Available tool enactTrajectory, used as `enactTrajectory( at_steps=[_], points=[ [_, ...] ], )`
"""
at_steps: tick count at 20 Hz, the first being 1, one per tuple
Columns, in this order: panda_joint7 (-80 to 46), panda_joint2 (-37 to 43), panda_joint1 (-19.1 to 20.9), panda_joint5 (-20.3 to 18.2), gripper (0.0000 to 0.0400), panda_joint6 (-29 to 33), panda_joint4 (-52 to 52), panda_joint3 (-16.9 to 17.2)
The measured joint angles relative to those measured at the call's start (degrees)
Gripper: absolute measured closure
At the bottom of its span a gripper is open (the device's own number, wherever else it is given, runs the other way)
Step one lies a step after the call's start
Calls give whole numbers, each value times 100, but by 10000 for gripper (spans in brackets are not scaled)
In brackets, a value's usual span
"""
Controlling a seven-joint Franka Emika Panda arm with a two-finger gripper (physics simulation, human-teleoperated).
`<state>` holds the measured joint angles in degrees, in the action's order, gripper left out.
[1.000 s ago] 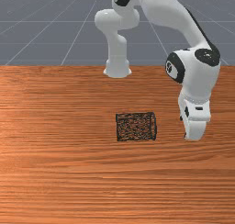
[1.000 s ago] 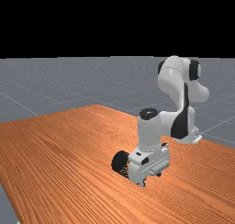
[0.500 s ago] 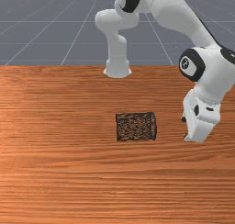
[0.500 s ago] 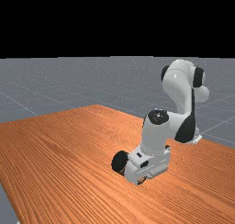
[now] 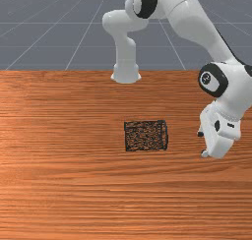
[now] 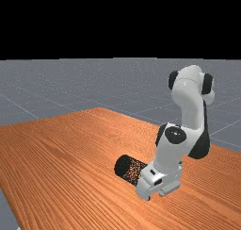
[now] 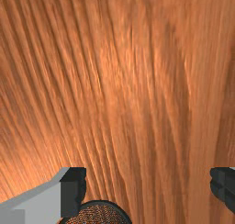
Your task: Rotate the holder till the hole upward
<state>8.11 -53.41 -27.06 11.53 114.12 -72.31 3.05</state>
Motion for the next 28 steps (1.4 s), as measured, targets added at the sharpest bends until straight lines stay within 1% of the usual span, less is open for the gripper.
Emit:
enactTrajectory(
  at_steps=[4, 7, 8, 9, 10, 11, 12, 13, 14, 16, 17, 18, 19, 20, 22, 23, 24, 25, 26, 27, 28],
  points=[
    [-415, 143, -393, 366, 0, -259, -306, 230],
    [-520, 56, -547, 647, 0, -545, -241, 439],
    [-287, -1106, -1064, 591, 0, -2066, 1639, 1623],
    [-552, 42, -592, 773, 0, -631, -270, 535],
    [-565, 60, -609, 863, 0, -653, -342, 603],
    [-647, -504, -900, 1390, 0, -1634, 471, 1055],
    [-639, -534, -917, 1494, 0, -1702, 468, 1142],
    [-678, -364, -882, 1496, 0, -1484, 135, 1127],
    [-657, 25, -721, 1321, 0, -896, -484, 962],
    [-627, 177, -661, 1408, 0, -684, -806, 1021],
    [-241, 262, -432, 1191, 0, -625, -879, 866],
    [-17, 236, -333, 1167, 0, -749, -825, 859],
    [-5, 336, -275, 1214, 0, -584, -1028, 903],
    [-81, 442, -245, 1273, 0, -373, -1245, 957],
    [-24, 504, -173, 1305, 0, -281, -1367, 995],
    [-163, 653, -203, 1458, 0, 82, -1680, 1065],
    [-148, 673, -184, 1473, 0, 119, -1720, 1077],
    [-116, 624, -148, 1395, 0, -20, -1613, 1063],
    [-134, 687, -160, 1476, 0, 137, -1746, 1088],
    [-121, 703, -113, 1393, 0, 155, -1754, 1056],
    [-196, 649, -177, 1488, 156, 41, -1686, 1129]
  ],
)
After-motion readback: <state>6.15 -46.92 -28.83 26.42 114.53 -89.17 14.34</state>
